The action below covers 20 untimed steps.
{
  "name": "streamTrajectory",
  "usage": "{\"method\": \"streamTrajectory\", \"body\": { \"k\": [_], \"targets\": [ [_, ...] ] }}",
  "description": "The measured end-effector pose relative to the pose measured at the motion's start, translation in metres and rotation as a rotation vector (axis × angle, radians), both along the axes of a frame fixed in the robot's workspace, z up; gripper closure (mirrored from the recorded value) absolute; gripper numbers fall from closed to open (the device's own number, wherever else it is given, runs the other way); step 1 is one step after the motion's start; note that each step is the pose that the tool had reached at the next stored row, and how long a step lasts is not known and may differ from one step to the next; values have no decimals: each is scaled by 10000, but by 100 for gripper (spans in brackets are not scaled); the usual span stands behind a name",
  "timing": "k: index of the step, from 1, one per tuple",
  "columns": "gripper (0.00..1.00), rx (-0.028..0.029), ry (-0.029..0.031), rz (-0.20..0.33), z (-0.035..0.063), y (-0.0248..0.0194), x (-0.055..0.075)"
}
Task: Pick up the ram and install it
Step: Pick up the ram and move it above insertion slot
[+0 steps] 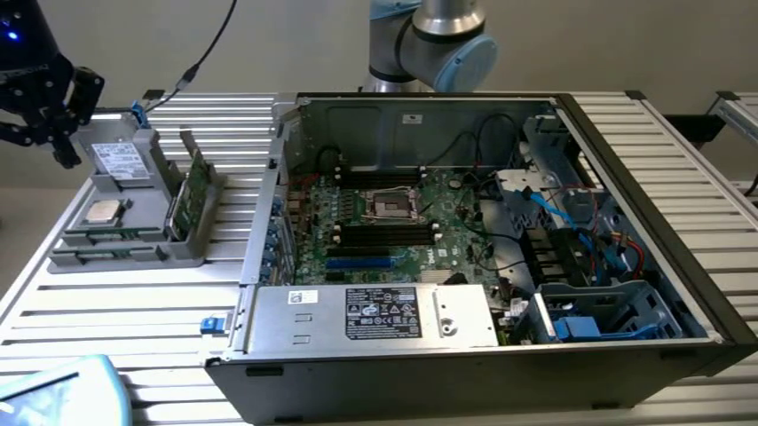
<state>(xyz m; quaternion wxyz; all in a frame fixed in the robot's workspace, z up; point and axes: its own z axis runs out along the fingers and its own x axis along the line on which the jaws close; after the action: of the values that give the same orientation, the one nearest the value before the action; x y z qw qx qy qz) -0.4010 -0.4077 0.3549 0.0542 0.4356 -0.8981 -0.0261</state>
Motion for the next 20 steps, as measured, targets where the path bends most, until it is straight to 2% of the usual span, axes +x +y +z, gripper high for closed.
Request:
{"method": "streamTrajectory", "body": {
  "k": [1, 2, 6, 8, 12, 20],
  "targets": [
    [89, 16, -114, 280, 0, 0, 0],
    [89, 24, -175, 426, -1, 0, 0],
    [89, 46, -389, 1017, -3, 0, 0],
    [89, 53, -462, 1361, -6, 0, 1],
    [89, 66, -501, 2081, -19, 0, 0],
    [89, 105, -506, 3546, -68, 0, 0]
  ]
}}
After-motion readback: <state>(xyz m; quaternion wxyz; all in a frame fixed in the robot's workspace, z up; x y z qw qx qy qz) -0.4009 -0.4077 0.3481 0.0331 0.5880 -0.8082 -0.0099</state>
